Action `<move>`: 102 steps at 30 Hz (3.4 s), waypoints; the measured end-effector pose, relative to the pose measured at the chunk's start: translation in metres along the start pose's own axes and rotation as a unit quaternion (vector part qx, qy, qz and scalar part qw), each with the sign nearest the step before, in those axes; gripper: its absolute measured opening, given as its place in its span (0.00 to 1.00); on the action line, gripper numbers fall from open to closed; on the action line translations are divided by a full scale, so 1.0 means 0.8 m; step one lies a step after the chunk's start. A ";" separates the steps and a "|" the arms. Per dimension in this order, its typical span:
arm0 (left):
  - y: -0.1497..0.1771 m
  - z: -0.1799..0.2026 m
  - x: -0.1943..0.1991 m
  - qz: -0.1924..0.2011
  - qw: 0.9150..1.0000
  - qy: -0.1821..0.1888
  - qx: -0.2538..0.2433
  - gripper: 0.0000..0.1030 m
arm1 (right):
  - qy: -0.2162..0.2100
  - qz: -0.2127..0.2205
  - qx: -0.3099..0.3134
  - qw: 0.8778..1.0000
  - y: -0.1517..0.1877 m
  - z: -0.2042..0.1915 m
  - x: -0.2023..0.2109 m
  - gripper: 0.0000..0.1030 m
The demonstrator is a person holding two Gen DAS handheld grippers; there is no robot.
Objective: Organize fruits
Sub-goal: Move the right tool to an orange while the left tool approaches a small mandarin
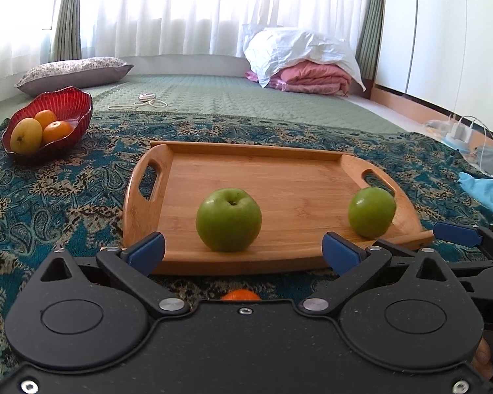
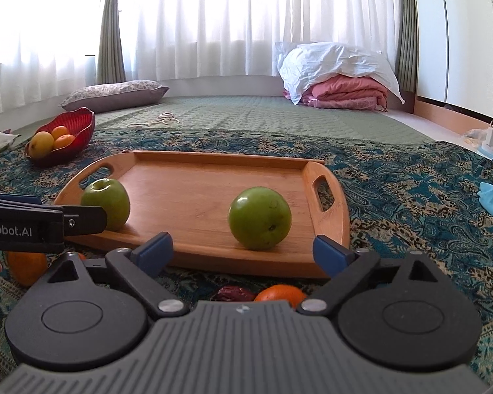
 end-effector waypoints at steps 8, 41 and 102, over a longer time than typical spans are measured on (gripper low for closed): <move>0.021 0.008 0.021 0.014 0.999 -0.010 -0.029 1.00 | -0.003 0.007 0.031 0.999 0.017 -0.012 0.014 0.97; 0.061 0.026 0.012 -0.021 0.998 -0.038 -0.039 0.50 | 0.046 -0.004 0.070 0.996 0.041 0.004 0.007 0.62; 0.097 0.050 0.028 -0.005 0.998 -0.019 -0.054 0.51 | 0.016 -0.027 0.001 0.999 0.050 0.004 0.014 0.63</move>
Point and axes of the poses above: each gripper's, at about its wrist camera, not at the fingertips, and x roughly against the way its jaws point, z to its right, y to its underside, the point moved 7 cm from there along -x, roughly the way its jaws point, and after that the axes turned 3 degrees about y, right-handed, at the moved point
